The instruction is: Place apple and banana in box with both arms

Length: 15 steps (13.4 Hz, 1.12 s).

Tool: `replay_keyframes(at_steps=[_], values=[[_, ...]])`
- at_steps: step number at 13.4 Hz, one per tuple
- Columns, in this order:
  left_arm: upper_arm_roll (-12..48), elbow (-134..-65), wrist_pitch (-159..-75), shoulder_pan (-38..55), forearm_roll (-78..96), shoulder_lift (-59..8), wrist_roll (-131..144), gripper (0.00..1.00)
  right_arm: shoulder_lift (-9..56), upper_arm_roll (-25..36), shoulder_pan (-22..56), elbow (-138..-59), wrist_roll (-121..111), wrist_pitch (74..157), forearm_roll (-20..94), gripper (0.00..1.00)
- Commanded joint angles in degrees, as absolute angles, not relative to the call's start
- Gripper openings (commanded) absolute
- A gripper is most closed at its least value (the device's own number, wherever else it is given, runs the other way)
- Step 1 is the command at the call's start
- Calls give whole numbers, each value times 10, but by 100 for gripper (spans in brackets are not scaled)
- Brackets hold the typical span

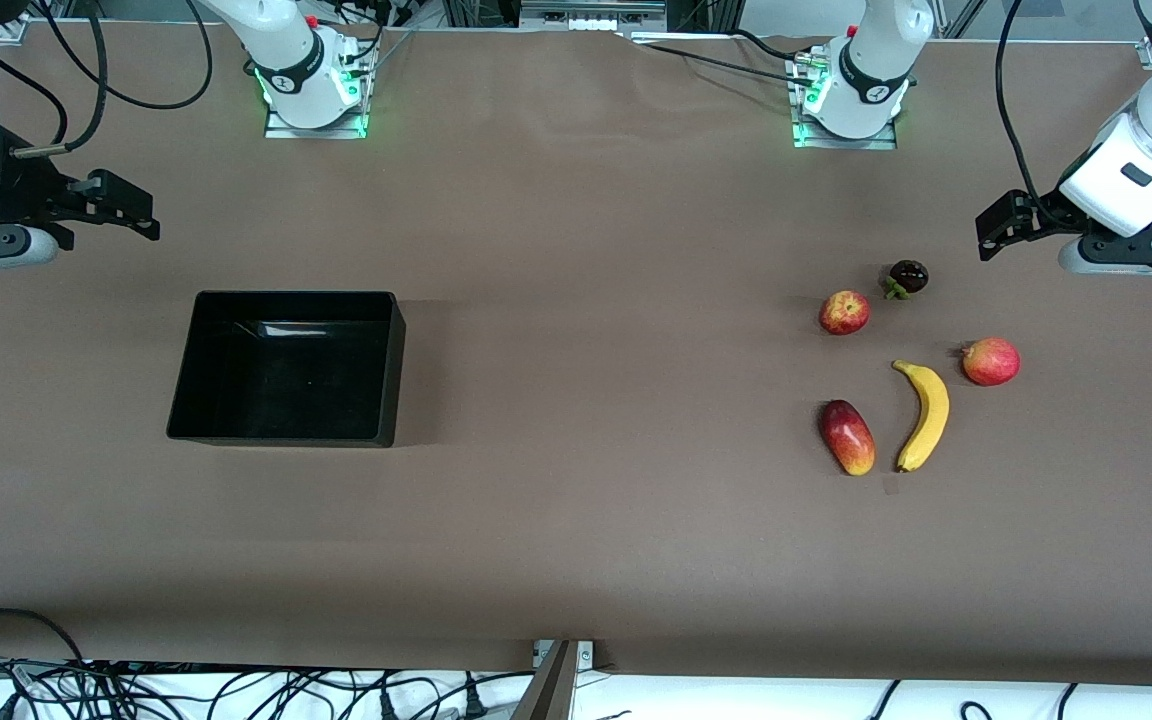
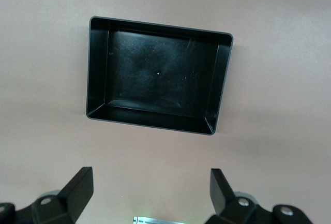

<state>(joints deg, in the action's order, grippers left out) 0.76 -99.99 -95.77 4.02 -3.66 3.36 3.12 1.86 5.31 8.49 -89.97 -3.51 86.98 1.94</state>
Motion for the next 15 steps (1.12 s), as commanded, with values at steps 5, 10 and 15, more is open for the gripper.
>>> replay_keyframes(at_steps=[5, 10, 15], values=[[10, -983, -938, 43, -34, 28, 34, 100, 19, 41, 74, -890, -50, 868, -2, 100], [13, -976, -935, 43, -36, 26, 35, 100, 19, 47, 74, -891, -49, 870, -3, 100], [18, -975, -934, 43, -36, 26, 36, 100, 20, 47, 75, -896, -49, 873, -25, 100]])
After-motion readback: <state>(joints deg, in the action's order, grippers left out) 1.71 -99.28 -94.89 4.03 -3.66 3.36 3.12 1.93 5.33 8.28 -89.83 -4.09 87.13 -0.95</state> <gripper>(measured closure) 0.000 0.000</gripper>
